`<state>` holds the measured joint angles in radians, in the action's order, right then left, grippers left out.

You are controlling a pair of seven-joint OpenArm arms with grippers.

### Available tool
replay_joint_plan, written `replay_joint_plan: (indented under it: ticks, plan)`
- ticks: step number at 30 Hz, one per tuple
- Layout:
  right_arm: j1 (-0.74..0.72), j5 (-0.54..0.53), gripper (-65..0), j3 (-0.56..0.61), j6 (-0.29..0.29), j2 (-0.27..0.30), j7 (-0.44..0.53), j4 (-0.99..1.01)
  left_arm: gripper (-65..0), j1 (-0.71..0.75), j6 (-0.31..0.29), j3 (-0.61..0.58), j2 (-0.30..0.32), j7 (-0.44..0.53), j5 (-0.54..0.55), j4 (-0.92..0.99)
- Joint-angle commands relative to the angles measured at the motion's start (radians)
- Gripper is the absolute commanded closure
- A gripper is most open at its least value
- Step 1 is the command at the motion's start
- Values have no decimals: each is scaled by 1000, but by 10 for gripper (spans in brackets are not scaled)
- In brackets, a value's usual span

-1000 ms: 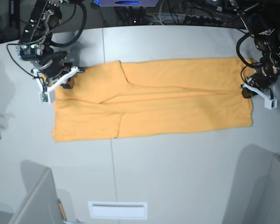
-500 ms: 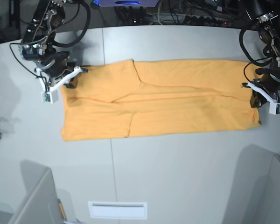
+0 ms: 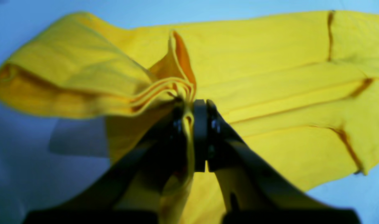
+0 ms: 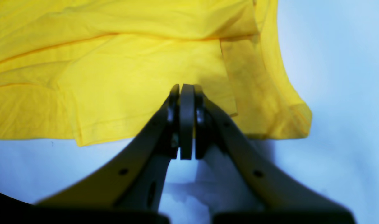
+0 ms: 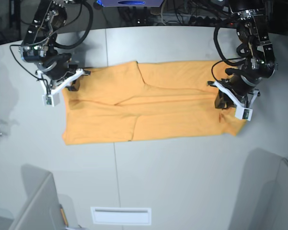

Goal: Fold the T-shirt properly
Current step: 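Grasp the strip end with the left gripper and fold it toward the right gripper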

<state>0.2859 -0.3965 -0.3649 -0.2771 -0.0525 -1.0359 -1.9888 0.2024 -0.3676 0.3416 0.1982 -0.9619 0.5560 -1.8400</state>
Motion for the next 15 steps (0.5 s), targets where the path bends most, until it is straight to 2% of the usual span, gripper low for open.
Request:
replay_joint_plan:
  ticks: [1, 7, 15]
  plan:
    - [-7, -12, 0, -3, -1, 4, 19, -14, 0, -17, 9, -26, 7, 22, 20, -19]
    - [-4, -12, 0, -3, -1, 4, 19, -14, 0, -60, 66, -143, -22, 21, 23, -16]
    - [-7, -11, 0, -3, -1, 4, 19, -14, 0, -102, 69, -249, -76, 19, 20, -10]
